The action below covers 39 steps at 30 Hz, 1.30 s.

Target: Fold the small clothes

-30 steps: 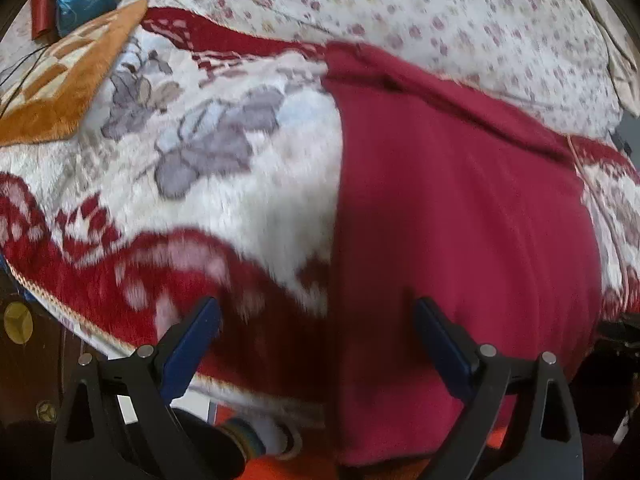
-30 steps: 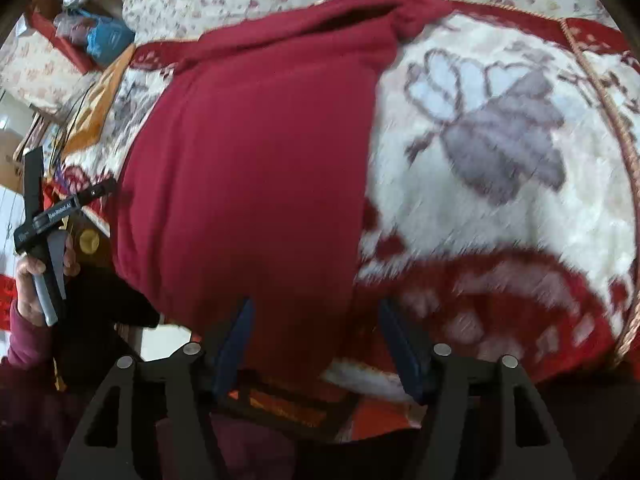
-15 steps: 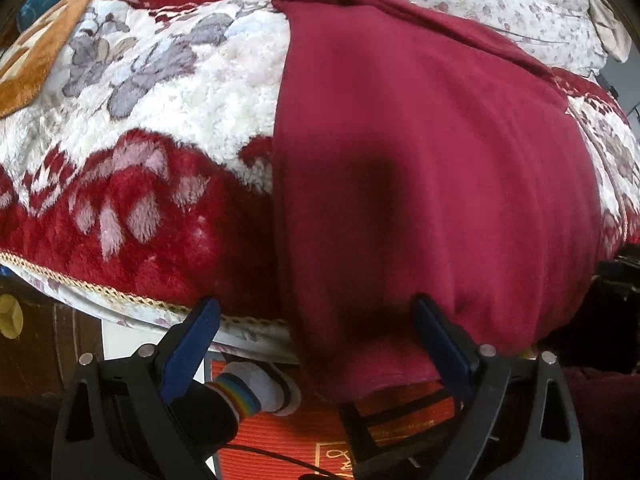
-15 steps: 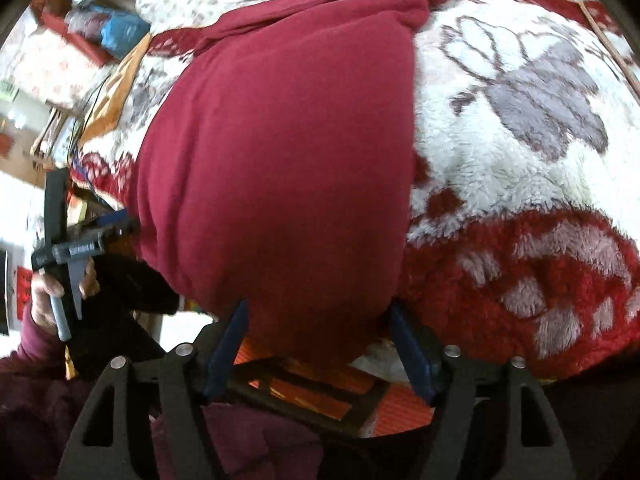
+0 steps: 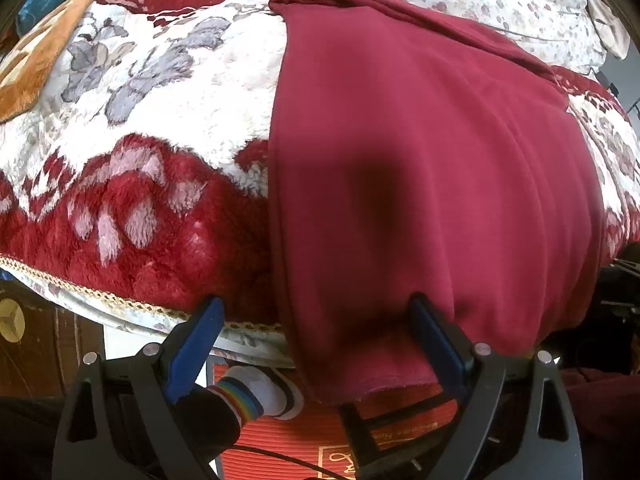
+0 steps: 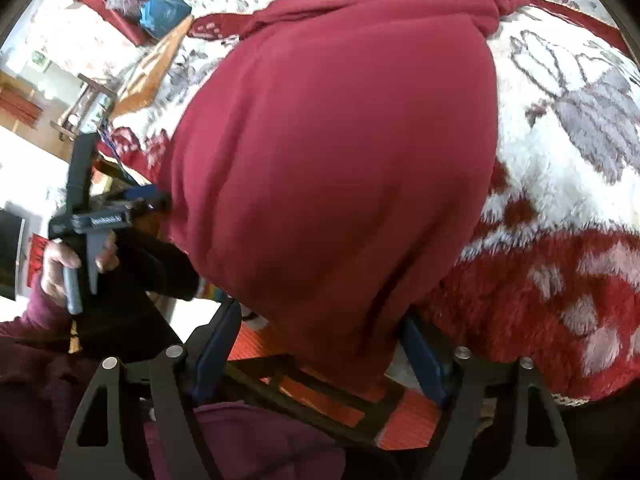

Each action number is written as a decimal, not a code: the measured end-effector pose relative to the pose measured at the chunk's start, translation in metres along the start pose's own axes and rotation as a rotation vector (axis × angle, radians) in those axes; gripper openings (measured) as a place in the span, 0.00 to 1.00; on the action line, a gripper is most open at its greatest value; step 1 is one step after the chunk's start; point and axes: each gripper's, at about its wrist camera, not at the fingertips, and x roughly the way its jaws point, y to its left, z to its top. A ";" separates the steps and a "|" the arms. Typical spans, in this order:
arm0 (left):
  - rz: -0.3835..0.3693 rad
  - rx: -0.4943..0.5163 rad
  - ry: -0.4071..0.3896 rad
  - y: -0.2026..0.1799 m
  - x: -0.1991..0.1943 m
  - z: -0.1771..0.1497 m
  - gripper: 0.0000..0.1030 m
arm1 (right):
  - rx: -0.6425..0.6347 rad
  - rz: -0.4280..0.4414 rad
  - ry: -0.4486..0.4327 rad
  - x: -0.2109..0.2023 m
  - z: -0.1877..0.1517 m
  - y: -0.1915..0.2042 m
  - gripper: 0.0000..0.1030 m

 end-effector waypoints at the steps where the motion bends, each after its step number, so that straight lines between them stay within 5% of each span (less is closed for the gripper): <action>1: 0.000 0.001 0.000 0.000 0.000 0.000 0.90 | 0.013 0.000 -0.007 -0.002 0.000 -0.002 0.75; 3: 0.001 0.005 -0.001 0.000 0.001 0.000 0.90 | 0.057 0.003 -0.025 -0.003 0.001 -0.009 0.65; 5: 0.006 0.019 0.002 -0.001 0.001 -0.002 0.90 | 0.094 0.000 -0.038 -0.006 -0.001 -0.017 0.41; 7: -0.004 0.034 0.011 -0.005 0.001 -0.004 0.63 | 0.139 0.017 -0.045 -0.013 -0.003 -0.026 0.22; 8: -0.003 0.034 0.017 -0.006 0.000 -0.005 0.59 | 0.153 0.052 -0.050 -0.016 -0.003 -0.027 0.19; 10: -0.039 0.030 0.032 -0.006 -0.003 -0.006 0.27 | 0.145 0.111 -0.066 -0.023 0.000 -0.022 0.17; 12: -0.072 0.012 0.045 -0.002 -0.007 -0.005 0.06 | 0.128 0.134 -0.082 -0.028 0.004 -0.015 0.16; 16: -0.206 -0.036 0.033 0.012 -0.034 0.007 0.07 | 0.123 0.200 -0.129 -0.042 0.016 -0.007 0.15; 23: -0.283 -0.052 -0.112 0.022 -0.087 0.059 0.07 | 0.176 0.314 -0.338 -0.090 0.058 -0.017 0.15; 29: -0.275 -0.093 -0.204 0.013 -0.091 0.134 0.07 | 0.225 0.322 -0.495 -0.114 0.108 -0.035 0.13; 39: -0.209 -0.188 -0.211 0.020 -0.027 0.258 0.07 | 0.363 0.246 -0.588 -0.110 0.205 -0.106 0.11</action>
